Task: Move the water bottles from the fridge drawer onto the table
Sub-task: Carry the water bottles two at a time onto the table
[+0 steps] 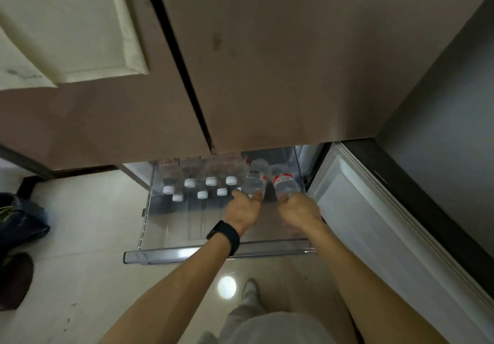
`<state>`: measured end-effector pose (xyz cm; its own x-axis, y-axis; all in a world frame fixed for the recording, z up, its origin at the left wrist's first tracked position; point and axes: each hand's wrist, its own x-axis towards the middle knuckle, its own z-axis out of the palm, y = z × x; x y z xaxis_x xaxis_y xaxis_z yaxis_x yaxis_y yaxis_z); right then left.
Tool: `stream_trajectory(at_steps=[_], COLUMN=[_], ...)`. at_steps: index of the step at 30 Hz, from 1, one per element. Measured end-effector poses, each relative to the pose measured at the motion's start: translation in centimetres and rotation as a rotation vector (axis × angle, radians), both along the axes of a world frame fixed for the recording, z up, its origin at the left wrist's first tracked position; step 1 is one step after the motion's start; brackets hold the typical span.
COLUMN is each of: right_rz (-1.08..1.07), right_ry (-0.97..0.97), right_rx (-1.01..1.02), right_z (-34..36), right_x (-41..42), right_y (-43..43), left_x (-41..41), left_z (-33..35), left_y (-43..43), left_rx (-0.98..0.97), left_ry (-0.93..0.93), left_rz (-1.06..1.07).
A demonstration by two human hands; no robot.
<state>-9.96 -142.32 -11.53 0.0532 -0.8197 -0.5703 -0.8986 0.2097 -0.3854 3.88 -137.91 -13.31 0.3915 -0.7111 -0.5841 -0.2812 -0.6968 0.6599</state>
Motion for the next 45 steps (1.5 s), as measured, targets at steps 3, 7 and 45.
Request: stream_trajectory(at_steps=[3, 7, 45], right_rz=[0.070, 0.191, 0.137], right_ry=[0.070, 0.108, -0.539], right_rx=[-0.044, -0.219, -0.159], right_z=[2.0, 4.7, -1.8], right_x=[-1.5, -2.4, 0.9], right_y=[0.8, 1.8, 1.8], left_x=[0.8, 1.9, 8.7], left_z=[2.6, 5.5, -0.1], left_y=[1.2, 1.8, 2.3], left_rx=[-0.030, -0.077, -0.337], left_ry=[-0.288, -0.532, -0.162], left_rz=[-0.115, -0.256, -0.495])
